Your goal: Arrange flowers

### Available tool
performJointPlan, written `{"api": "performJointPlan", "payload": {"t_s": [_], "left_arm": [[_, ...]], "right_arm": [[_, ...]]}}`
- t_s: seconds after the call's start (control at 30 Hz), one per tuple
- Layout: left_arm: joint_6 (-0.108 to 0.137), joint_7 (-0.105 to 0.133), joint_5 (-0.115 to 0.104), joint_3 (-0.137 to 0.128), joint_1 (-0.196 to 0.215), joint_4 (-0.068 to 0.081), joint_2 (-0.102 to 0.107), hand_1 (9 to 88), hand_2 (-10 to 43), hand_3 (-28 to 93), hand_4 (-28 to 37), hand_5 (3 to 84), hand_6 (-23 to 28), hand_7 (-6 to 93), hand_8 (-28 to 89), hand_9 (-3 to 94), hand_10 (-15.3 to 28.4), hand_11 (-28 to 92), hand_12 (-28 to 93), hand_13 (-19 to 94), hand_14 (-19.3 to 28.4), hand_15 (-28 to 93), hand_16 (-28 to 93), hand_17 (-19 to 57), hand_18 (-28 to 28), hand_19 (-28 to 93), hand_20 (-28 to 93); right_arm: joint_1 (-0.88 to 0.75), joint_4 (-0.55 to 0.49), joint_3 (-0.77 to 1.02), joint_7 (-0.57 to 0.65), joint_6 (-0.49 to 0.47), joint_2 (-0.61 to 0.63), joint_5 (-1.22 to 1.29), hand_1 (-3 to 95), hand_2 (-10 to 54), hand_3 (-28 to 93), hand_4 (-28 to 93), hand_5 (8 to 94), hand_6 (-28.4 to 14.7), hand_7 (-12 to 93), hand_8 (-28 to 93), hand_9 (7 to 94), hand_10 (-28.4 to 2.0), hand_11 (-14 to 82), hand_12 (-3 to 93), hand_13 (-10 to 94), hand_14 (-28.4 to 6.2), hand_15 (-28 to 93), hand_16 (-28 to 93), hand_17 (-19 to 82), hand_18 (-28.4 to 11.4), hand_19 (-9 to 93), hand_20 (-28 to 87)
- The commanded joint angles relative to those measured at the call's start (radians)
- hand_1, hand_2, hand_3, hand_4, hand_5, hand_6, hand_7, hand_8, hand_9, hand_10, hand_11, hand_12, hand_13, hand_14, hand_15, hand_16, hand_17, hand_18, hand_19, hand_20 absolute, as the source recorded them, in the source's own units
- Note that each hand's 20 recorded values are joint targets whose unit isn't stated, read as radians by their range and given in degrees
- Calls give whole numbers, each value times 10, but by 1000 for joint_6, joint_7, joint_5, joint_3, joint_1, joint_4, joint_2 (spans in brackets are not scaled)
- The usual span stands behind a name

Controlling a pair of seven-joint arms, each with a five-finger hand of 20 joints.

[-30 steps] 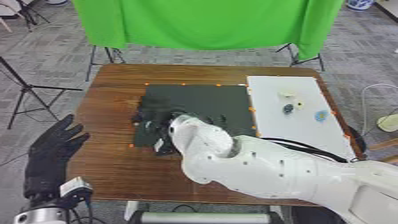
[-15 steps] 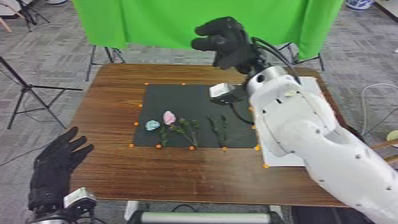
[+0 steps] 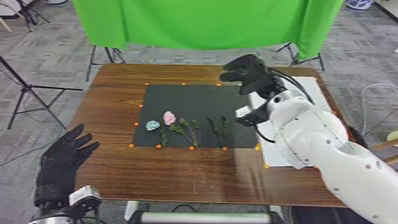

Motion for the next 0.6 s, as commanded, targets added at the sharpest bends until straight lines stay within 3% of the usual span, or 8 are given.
{"api": "performJointPlan", "payload": {"t_s": [0.03,0.17,0.37,0.43,0.47,0.6], "left_arm": [[18,6,-11,3,19,-5,2,243,79,839,-218,368,87,175,-120,346,181,276,84,276,253,511,-105,-90,234,587,-18],[9,-5,-3,-7,19,-8,1,243,79,839,-219,367,87,176,-120,346,181,276,83,275,254,510,-105,-91,234,586,-17],[12,-1,-3,-25,23,-15,11,240,77,834,-223,367,87,175,-120,345,181,274,83,275,253,510,-104,-91,234,586,-17],[3,-19,7,-35,21,-20,5,240,77,833,-225,368,87,174,-120,344,182,274,83,275,253,509,-104,-92,235,586,-16],[8,-14,5,-31,22,-21,11,240,77,833,-226,367,87,174,-119,343,181,273,83,275,253,509,-104,-92,235,586,-16],[-7,-47,19,-36,4,-23,-6,239,75,834,-228,367,87,173,-119,342,181,272,84,274,254,509,-104,-92,235,586,-16]], "right_arm": [[-248,-34,209,54,14,186,-87,255,17,918,-264,487,-36,186,-145,528,-141,176,116,590,-132,807,78,177,-218,798,325],[-389,-41,349,96,-26,221,-120,265,-1,918,-267,491,-37,191,-145,523,-138,179,118,596,-126,806,80,189,-219,805,315],[-477,1,417,160,-13,294,-143,277,-18,914,-274,492,-37,194,-148,516,-138,181,119,600,-120,804,82,196,-217,814,295],[-480,22,418,180,-27,306,-149,278,-20,915,-276,491,-38,194,-148,513,-138,182,120,600,-120,804,83,197,-217,817,289],[-477,35,417,185,-28,312,-142,280,-22,915,-277,489,-38,193,-148,511,-138,183,120,600,-120,804,83,197,-217,818,286],[-429,86,403,223,-84,291,-126,284,-29,915,-280,479,-38,188,-146,496,-138,176,118,601,-118,804,82,201,-217,824,273]]}}
